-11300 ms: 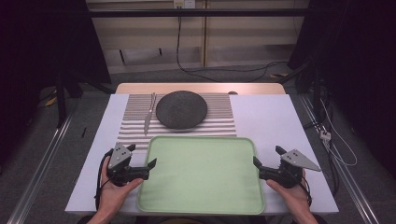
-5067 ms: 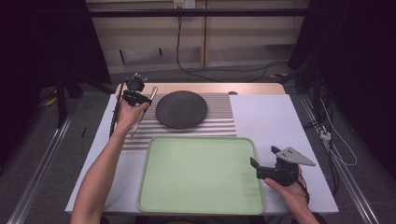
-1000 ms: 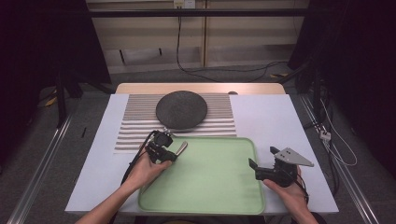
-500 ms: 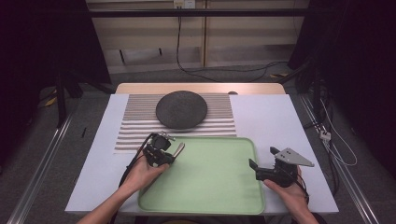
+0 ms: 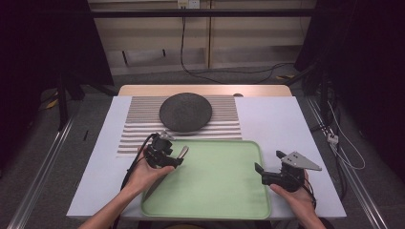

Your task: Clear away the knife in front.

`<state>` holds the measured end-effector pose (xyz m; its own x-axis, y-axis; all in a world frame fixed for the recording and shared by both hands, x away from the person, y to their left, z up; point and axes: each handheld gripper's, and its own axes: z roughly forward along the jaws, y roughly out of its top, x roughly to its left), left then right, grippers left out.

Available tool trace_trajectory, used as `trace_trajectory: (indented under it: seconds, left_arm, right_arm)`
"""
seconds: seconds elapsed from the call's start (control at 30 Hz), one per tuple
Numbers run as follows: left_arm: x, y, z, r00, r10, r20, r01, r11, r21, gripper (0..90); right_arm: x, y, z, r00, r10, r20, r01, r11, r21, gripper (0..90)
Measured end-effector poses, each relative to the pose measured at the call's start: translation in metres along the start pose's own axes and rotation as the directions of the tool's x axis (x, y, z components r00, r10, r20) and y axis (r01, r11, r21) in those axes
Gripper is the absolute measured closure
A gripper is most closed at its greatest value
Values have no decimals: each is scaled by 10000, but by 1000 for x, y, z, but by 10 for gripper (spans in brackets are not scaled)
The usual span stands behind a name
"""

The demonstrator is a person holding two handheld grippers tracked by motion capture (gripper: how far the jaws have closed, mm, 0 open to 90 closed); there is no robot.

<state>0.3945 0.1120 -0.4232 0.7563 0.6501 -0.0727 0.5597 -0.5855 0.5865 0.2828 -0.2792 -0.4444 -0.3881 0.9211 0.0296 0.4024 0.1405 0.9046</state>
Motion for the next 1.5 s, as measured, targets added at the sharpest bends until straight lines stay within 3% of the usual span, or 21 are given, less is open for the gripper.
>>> trace_trajectory:
  seconds: [0.07, 0.13, 0.23, 0.43, 0.5, 0.53, 0.57, 0.67, 0.83, 0.87, 0.9, 1.0, 1.1, 1.5]
  left_arm:
    - [0, 0, 1, 9998, -1, 193, 2, 10000, -47, 276]
    - [0, 0, 3, 10000, -22, 66, 23, 10000, -37, 221]
    - [-4, 0, -1, 9994, 298, -184, -304, 9990, -341, 176]
    - [-14, -4, -9, 9957, 918, 93, -899, 9875, -1294, 324]
    - [-17, -4, -8, 9940, 1084, 146, -1055, 9857, -1315, 422]
    - [-18, -4, -7, 9931, 1138, 290, -1090, 9851, -1333, 515]
    - [-19, -4, -6, 9921, 1180, 421, -1120, 9859, -1246, 602]
    - [-22, -4, 1, 9908, 1216, 594, -1155, 9886, -971, 714]
    - [-23, -4, 7, 9909, 1019, 883, -965, 9933, -634, 841]
    - [-23, -4, 7, 9922, 1041, 693, -1006, 9936, -518, 873]
    - [-23, -4, 10, 9912, 1045, 814, -1019, 9942, -349, 878]
    - [-22, -7, 13, 9922, 1047, 679, -1043, 9945, -82, 900]
    - [-20, -6, 13, 9937, 1023, 452, -1023, 9948, -23, 900]
    - [-14, -7, 10, 9931, 1127, 312, -1132, 9935, 148, 900]
  right_arm:
    - [0, 0, 0, 10000, -9, -5, 9, 10000, -18, 74]
    - [-1, 0, 0, 10000, 26, 6, -26, 10000, 13, 74]
    - [-1, 0, 1, 10000, -7, 6, 7, 10000, 6, 74]
    - [0, 1, 3, 10000, -66, 17, 66, 10000, 18, 75]
    - [1, 1, 3, 10000, -74, 28, 74, 10000, 44, 75]
    - [1, 1, 2, 10000, -68, 41, 68, 10000, 45, 75]
    - [1, 1, 2, 10000, -61, 60, 61, 10000, 42, 75]
    - [1, 1, 2, 10000, -41, 56, 41, 10000, 36, 75]
    - [1, 1, 3, 10000, -57, 32, 57, 10000, 43, 75]
    - [1, 1, 3, 10000, -56, 33, 56, 10000, 43, 75]
    - [1, 1, 3, 10000, -58, 33, 57, 10000, 40, 75]
    - [1, 1, 2, 10000, -90, 10, 90, 10000, 22, 76]
    - [1, 1, 2, 9999, -108, -3, 108, 9999, 10, 76]
    - [1, 1, 1, 9999, -133, 56, 133, 9999, 8, 76]
